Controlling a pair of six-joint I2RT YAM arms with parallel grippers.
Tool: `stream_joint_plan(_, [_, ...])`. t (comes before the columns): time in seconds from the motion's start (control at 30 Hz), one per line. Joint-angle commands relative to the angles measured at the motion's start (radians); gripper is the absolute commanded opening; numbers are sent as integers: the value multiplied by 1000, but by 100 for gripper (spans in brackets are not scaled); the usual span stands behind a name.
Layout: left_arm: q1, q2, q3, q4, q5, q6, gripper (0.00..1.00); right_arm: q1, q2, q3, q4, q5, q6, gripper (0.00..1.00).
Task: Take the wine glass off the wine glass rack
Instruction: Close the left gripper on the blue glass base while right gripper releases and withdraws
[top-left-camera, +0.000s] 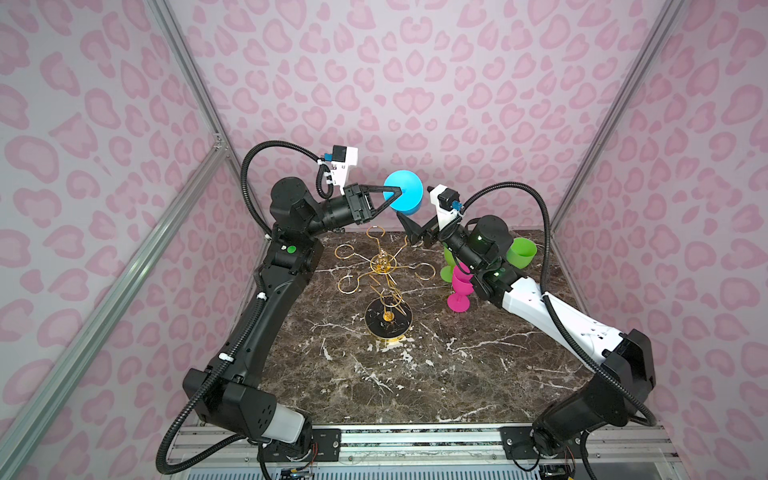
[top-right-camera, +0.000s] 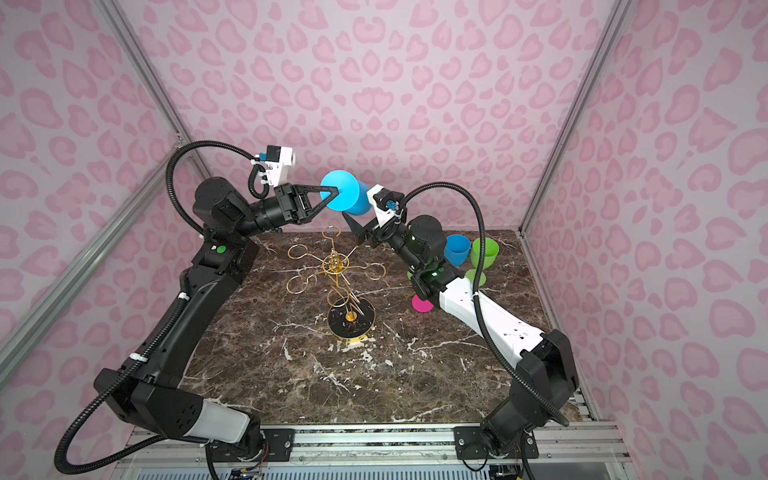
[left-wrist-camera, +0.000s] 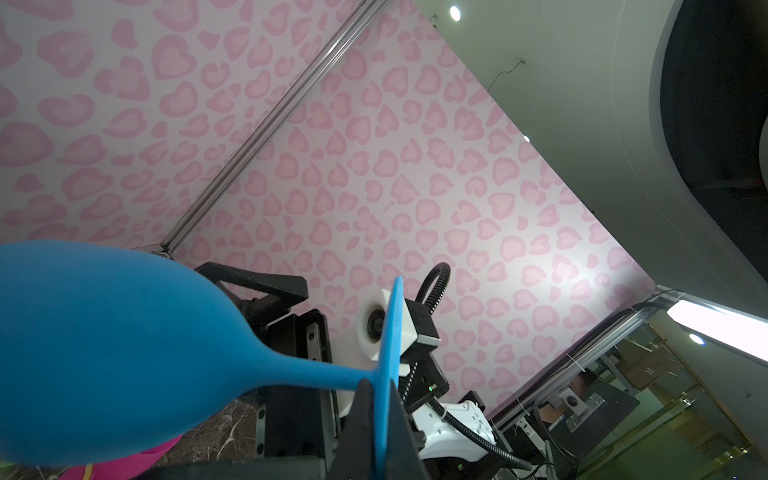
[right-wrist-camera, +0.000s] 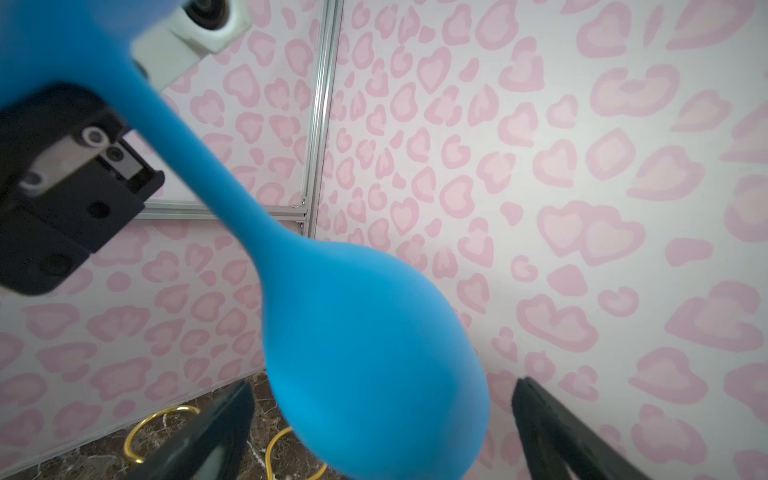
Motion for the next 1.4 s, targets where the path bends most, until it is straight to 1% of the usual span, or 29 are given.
stream_joint_plan(0.0, [2,-2,6,89,4,-33,4,2,36,33,62,17,-12,99])
stream_joint_plan(0.07, [2,-2,6,100,5,-46,4,1,55,54,62,13,-5,99])
stream_joint_plan(0.17, [2,-1,6,111,10,-59,4,0,73,69,66,8,1,95])
stream_joint_plan(0.4, [2,0,5,136,18,-94,4,3,87,79,51,-10,7,91])
stream_joint_plan(0.43, [2,1,3,142,19,-100,4,2,90,112,49,-13,6,91])
stream_joint_plan(0.8, [1,4,-3,165,32,-144,4,3,83,110,45,-19,21,73])
stream_joint_plan(0.93, [-1,13,3,189,45,-178,4,3,69,95,47,-11,21,71])
stream_joint_plan(1.03, [-1,15,2,174,41,-167,4,3,62,95,31,-6,22,67])
stream_joint_plan(1.13, [-1,17,2,166,41,-156,21,2,46,96,-9,9,37,66])
stream_joint_plan(1.2, [0,19,7,161,40,-143,31,1,34,109,-74,17,44,66])
stream_joint_plan(1.3, [1,22,12,151,33,-113,44,0,2,113,-147,23,52,65])
stream_joint_plan(1.37, [1,23,12,148,25,-88,50,-3,-20,121,-208,27,59,64])
